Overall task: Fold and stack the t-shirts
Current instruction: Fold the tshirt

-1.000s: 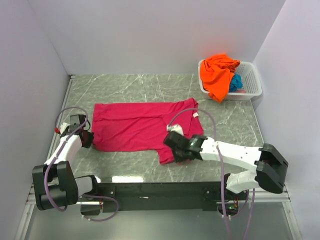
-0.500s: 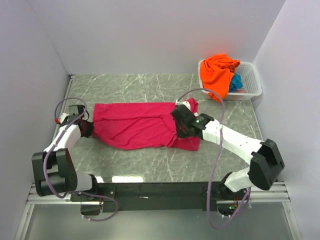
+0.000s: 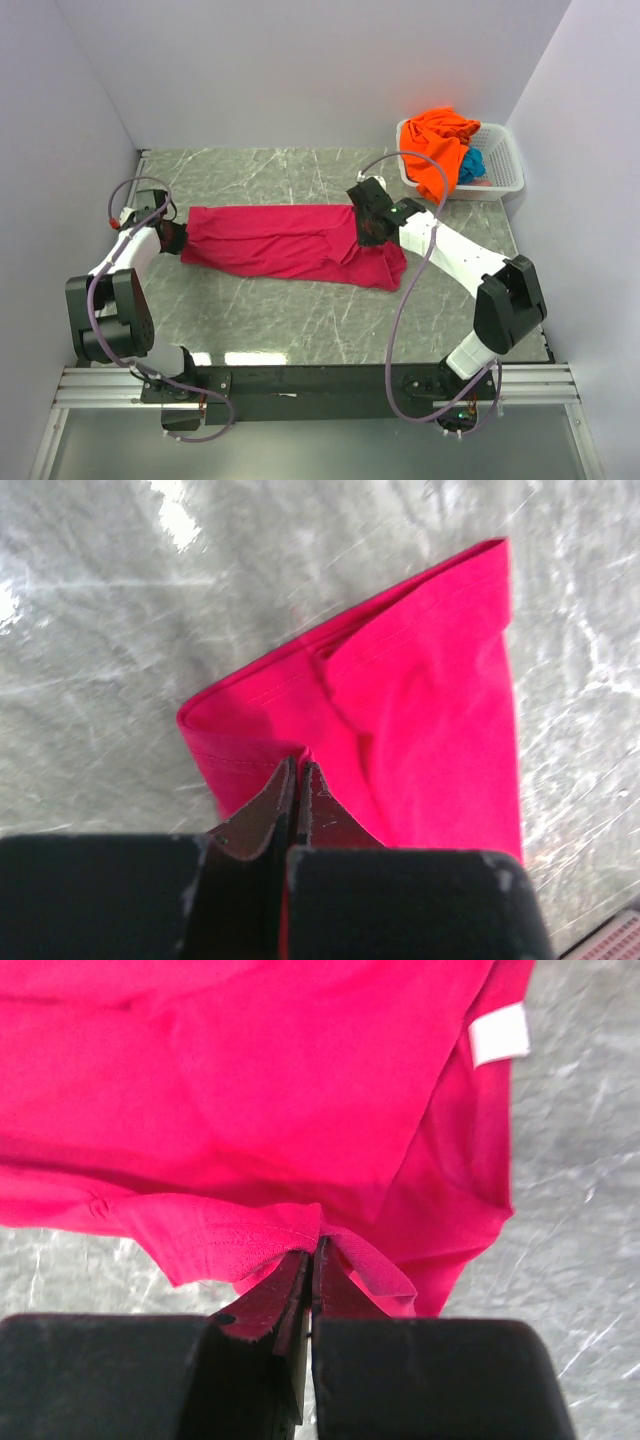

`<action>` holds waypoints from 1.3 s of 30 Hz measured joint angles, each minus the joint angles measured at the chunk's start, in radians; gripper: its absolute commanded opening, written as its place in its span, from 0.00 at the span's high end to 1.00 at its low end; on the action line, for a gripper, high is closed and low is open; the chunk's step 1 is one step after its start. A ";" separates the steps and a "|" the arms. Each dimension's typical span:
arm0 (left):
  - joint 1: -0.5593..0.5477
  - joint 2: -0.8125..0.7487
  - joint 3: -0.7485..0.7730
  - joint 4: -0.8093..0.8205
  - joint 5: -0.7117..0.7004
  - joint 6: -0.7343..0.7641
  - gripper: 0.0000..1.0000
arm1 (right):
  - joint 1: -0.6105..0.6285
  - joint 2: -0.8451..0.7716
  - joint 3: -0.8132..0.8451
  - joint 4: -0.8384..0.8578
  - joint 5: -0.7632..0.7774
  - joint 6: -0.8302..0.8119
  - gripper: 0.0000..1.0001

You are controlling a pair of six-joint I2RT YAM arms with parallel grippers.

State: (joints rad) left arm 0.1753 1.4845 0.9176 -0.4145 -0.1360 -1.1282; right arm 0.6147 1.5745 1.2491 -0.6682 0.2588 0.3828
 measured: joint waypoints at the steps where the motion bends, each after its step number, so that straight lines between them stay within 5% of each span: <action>1: 0.000 0.005 0.010 -0.002 -0.004 -0.003 0.99 | -0.009 0.008 0.011 -0.002 -0.001 -0.007 1.00; 14: 0.000 0.111 0.117 -0.015 -0.045 -0.035 0.99 | -0.085 0.116 0.105 -0.003 -0.045 -0.104 1.00; 22: -0.002 0.197 0.164 0.000 -0.019 -0.014 0.99 | -0.116 0.232 0.206 0.038 -0.076 -0.324 1.00; 25: -0.006 0.229 0.186 0.006 -0.017 -0.005 0.89 | -0.117 0.282 0.251 0.057 -0.099 -0.469 1.00; 28: -0.011 0.249 0.206 0.005 -0.018 0.011 0.68 | -0.117 0.348 0.313 0.038 -0.112 -0.615 0.74; 31: -0.014 0.253 0.218 0.003 -0.020 0.021 0.48 | -0.117 0.441 0.412 0.021 -0.079 -0.696 0.68; 34: -0.015 0.253 0.229 -0.003 -0.032 0.026 0.18 | -0.118 0.510 0.480 0.033 -0.001 -0.696 0.56; 35: -0.015 0.253 0.234 -0.009 -0.039 0.029 0.01 | -0.118 0.520 0.489 0.039 0.023 -0.679 0.47; 39: -0.015 0.246 0.259 -0.027 -0.047 0.039 0.01 | -0.120 0.520 0.530 0.042 0.088 -0.579 0.42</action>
State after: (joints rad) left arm 0.1600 1.7309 1.1767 -0.4416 -0.1829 -1.0893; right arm 0.4946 2.0945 1.7790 -0.6262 0.3466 -0.1959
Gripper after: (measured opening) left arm 0.990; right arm 0.562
